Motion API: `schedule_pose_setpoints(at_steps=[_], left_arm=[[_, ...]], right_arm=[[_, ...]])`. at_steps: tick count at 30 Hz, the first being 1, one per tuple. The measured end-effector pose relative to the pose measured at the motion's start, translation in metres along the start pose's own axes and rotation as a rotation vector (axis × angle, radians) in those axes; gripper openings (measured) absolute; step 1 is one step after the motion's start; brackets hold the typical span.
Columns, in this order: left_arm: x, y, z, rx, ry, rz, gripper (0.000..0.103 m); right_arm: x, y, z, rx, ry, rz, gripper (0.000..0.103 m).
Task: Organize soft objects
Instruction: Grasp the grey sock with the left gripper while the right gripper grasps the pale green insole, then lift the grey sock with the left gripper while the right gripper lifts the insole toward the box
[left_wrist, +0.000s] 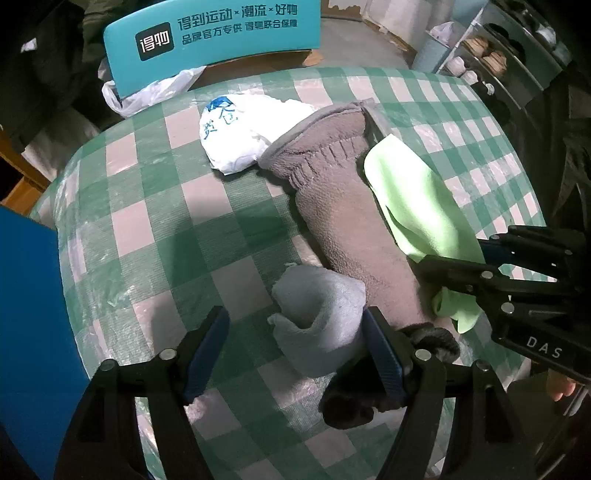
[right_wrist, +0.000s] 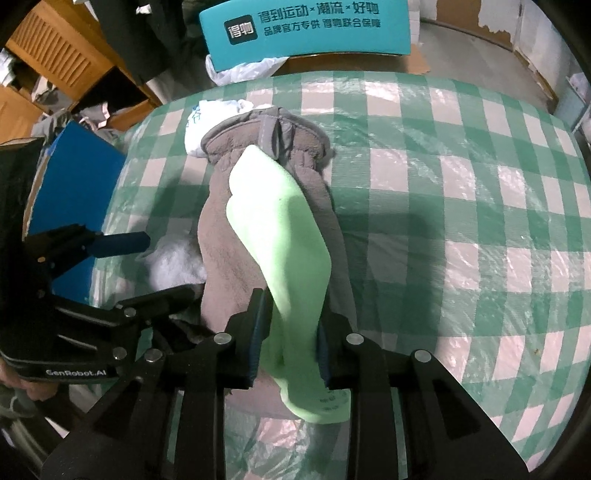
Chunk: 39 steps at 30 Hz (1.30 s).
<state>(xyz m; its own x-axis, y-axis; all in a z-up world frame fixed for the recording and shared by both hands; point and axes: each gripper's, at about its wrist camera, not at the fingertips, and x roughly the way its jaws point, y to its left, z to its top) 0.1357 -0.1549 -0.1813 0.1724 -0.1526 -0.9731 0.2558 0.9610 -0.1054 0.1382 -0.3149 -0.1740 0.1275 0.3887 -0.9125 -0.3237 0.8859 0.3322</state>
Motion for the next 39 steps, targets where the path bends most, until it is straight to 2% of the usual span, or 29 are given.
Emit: schedule_pose_setpoints(at_steps=[2,3,5,8,27,39], left_arm=[[0.001,-0.001,-0.001,0.004,0.004,-0.009,0.055],[0.002,-0.001,-0.001,0.006,0.009,-0.006,0.05],[0.003,-0.002,-0.003,0.016,0.014,0.005,0.032],[0.001,-0.002,-0.004,0.017,0.003,0.014,0.026],[-0.061,0.001,-0.016,0.042,-0.108,0.098,0.025],[-0.097,0.006,-0.03,0.042,-0.156,0.145,0.025]], right_arm=[[0.002,0.002,0.0,-0.006,0.007,-0.005,0.02],[0.003,0.003,0.0,-0.009,0.01,-0.006,0.013],[0.002,0.003,0.0,-0.011,0.011,-0.016,0.012],[-0.002,0.004,0.0,-0.009,-0.003,-0.033,0.009],[-0.065,0.034,-0.001,-0.047,-0.122,-0.077,0.008],[-0.091,0.058,-0.006,-0.093,-0.164,-0.089,0.008]])
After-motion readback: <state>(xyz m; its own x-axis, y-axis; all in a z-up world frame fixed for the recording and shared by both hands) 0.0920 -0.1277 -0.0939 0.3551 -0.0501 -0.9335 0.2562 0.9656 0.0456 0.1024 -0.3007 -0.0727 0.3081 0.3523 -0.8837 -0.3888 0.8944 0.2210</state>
